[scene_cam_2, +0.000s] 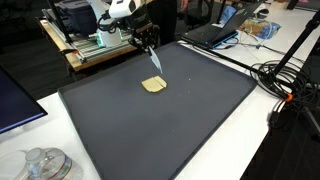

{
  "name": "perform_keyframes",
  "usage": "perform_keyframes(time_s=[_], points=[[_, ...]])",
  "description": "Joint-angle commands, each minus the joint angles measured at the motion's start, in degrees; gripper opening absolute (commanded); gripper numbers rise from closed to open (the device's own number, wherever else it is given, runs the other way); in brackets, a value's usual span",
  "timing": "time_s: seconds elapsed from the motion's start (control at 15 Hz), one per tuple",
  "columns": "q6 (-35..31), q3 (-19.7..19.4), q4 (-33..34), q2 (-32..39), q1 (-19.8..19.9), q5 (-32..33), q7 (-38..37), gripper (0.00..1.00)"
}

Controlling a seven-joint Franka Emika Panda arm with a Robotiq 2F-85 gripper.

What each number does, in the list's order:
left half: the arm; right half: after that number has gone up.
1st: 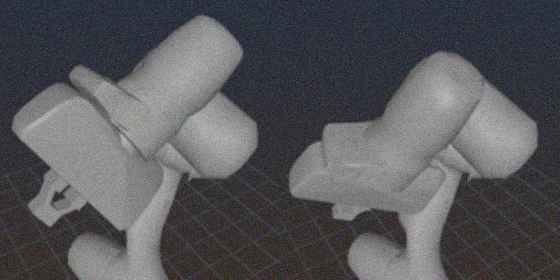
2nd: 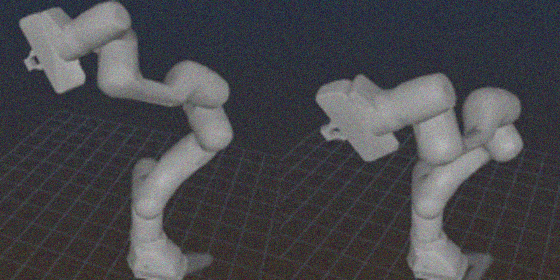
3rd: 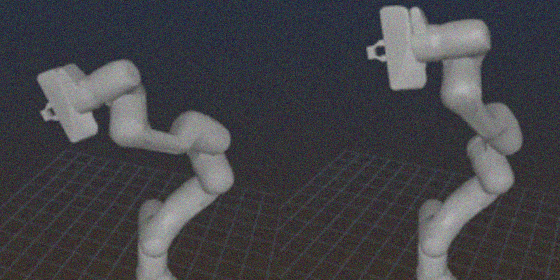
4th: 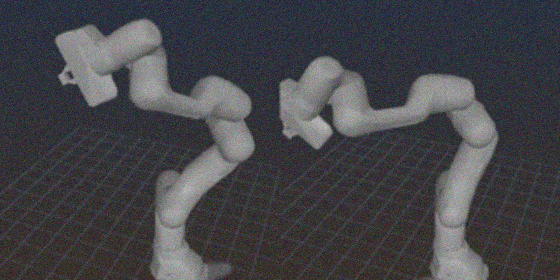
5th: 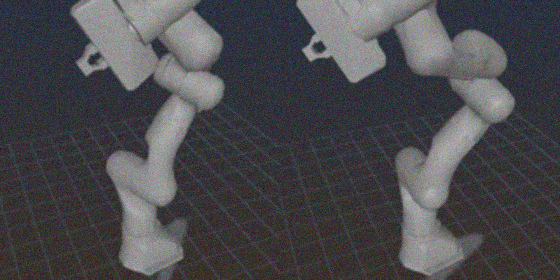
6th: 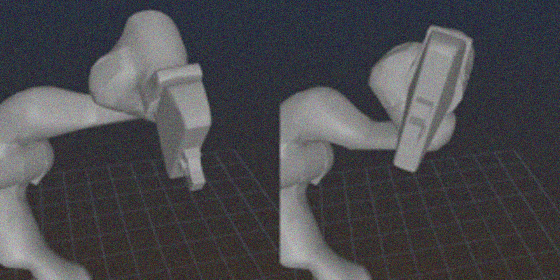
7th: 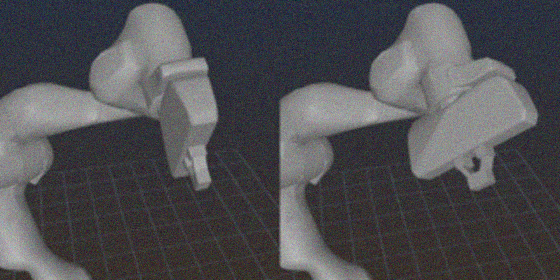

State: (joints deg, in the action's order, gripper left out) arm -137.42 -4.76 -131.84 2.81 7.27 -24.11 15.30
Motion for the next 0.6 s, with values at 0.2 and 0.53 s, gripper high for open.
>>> perform_keyframes(time_s=[0.2,0.53], points=[[4.7,-2.0,0.7,2.3,3.3,-15.1,16.4,0.01],[6.7,-2.8,1.8,6.6,5.9,-23.3,23.8,0.01]])
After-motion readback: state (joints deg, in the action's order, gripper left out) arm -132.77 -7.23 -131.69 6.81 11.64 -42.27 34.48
